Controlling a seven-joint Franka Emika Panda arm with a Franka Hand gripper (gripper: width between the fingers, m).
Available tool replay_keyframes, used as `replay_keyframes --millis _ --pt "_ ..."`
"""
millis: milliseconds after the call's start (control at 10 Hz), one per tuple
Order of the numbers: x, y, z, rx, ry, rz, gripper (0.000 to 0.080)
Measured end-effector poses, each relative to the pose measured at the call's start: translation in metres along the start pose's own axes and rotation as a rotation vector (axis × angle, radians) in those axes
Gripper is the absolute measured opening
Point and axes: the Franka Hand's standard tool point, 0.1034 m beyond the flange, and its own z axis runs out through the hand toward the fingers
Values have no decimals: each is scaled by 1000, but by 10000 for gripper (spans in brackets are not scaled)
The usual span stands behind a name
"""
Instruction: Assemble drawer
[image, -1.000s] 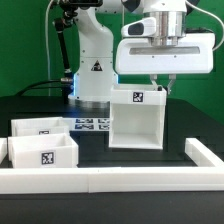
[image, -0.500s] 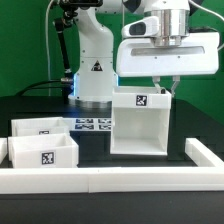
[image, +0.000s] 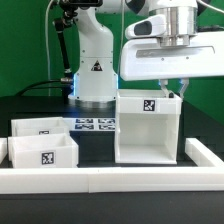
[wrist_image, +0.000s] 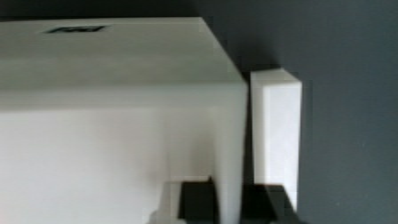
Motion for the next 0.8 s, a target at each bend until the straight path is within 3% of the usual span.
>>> replay_keyframes --millis 400,800 --pt "35 -3 4 11 38 -11 38" --pt "42 0 3 13 63 -10 38"
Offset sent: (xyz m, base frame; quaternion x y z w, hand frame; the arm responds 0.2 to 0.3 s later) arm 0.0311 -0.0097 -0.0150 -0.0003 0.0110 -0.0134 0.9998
